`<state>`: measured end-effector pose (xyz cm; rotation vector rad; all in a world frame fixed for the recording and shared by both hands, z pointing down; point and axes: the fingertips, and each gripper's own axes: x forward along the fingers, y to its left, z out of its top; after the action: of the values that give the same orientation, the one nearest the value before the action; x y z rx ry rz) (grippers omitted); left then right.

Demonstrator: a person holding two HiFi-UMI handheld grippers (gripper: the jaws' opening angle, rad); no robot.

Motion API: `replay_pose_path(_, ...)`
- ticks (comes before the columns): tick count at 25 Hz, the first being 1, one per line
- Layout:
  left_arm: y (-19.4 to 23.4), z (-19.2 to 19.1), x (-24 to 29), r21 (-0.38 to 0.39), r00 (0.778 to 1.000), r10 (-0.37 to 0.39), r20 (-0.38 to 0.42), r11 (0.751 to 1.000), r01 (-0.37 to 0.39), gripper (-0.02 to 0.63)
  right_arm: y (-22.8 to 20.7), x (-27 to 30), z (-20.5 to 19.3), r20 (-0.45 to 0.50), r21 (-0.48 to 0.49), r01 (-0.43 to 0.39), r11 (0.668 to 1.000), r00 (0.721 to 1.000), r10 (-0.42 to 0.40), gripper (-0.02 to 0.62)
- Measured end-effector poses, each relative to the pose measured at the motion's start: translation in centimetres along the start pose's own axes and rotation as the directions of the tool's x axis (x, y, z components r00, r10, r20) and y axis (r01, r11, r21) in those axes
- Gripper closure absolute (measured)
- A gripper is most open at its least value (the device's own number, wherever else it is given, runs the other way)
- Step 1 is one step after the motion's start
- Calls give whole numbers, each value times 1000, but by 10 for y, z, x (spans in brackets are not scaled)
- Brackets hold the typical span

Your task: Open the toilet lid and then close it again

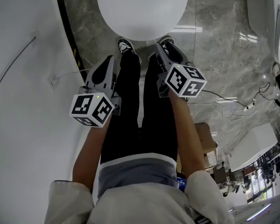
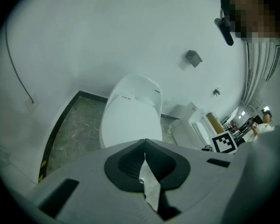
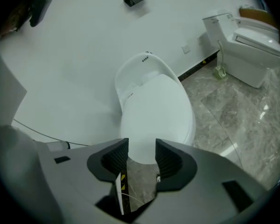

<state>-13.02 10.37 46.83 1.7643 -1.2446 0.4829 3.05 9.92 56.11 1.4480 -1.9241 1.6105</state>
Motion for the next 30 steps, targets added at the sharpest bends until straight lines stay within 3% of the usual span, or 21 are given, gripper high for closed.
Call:
replay_pose_path(6,0,-10,12,7,1000,10,-13,1000,-9,600,-35,33,-13,-9,127,11,992,1000,-10,397)
replay_pose_path(10,-7,-17,16,69,1000,5,-17,998,-4,600,-54,49,-24,-12,238,7,971,1000,-4,369)
replay_pose_path(14,-11,-26,18,57,999,-10,-32,998,12,600,-63,61,-33,-13,307,-7,952,1000,12,351)
replay_pose_path(30,-3,-52,25,29,997,6,-74,1000,-4,600,-80,100,-45,-33,399,15,917,999,-2,334)
